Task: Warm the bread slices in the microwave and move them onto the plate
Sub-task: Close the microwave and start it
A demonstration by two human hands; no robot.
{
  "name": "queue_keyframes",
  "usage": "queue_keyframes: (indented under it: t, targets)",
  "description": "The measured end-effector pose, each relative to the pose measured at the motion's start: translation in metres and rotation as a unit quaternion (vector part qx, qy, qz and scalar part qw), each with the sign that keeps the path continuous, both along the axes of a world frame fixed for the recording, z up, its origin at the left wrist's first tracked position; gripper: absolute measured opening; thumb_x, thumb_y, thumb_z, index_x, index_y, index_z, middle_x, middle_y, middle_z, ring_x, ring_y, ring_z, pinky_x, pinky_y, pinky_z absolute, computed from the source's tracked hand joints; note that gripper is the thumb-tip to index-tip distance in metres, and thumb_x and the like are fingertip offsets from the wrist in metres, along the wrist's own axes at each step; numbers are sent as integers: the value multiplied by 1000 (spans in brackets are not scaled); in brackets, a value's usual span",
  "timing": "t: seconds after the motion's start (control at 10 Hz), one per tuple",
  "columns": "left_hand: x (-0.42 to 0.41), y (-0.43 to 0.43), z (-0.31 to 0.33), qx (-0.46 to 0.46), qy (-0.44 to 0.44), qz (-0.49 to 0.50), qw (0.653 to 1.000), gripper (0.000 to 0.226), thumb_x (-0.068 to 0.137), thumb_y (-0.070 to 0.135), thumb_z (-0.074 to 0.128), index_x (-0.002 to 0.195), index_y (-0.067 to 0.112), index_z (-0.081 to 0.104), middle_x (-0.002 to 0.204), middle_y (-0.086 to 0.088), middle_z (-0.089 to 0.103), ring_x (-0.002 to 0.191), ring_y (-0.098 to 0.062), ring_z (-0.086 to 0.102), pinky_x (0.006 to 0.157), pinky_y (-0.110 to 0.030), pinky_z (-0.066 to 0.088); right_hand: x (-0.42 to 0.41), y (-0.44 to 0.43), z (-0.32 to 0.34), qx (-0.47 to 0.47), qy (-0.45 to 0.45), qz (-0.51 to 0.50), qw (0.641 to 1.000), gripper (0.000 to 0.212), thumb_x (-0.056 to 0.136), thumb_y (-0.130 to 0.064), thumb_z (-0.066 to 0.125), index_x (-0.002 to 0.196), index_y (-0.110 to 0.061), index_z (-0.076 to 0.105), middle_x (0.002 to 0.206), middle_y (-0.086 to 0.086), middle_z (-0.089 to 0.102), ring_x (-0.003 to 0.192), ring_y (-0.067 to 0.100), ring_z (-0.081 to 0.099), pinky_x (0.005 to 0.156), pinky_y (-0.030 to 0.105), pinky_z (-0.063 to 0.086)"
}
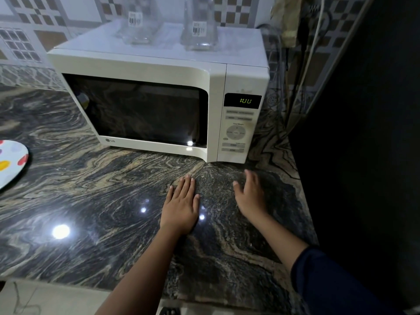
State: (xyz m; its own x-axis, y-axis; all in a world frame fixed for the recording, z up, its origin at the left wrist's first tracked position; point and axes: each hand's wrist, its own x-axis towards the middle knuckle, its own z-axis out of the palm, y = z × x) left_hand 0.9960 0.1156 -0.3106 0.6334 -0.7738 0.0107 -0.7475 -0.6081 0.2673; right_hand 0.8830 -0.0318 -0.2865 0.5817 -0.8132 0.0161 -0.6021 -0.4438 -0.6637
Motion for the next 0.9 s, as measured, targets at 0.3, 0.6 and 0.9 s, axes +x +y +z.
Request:
queue_keyframes:
  t: [0.3,0.6,0.9]
  targets:
    - [0,0,0,-3,7,0,1000,79,78,51,-12,150,19,0,159,4,-5,144,-6,-12,114,-29,-13,43,-44,45,83,-149,-72,983,51,87,-16,64,130,-3,39,133,14,41,121,27,44,91,28,38]
    - [1,0,-4,-9,6,-5,1000,76,81,51,-10,150,19,0,158,4,-6,144,-8,-11,118,-32,-9,53,-51,38,57,-165,-84,981,51,82,-16,69,121,3,42,128,17,40,117,28,44,94,30,37]
    - [2,0,-4,-9,6,-9,1000,76,81,51,-10,150,20,0,158,4,-5,145,-9,-10,118,-32,-9,61,-49,45,100,-197,-129,967,48,80,-5,70,117,5,43,124,20,48,113,30,51,85,25,39]
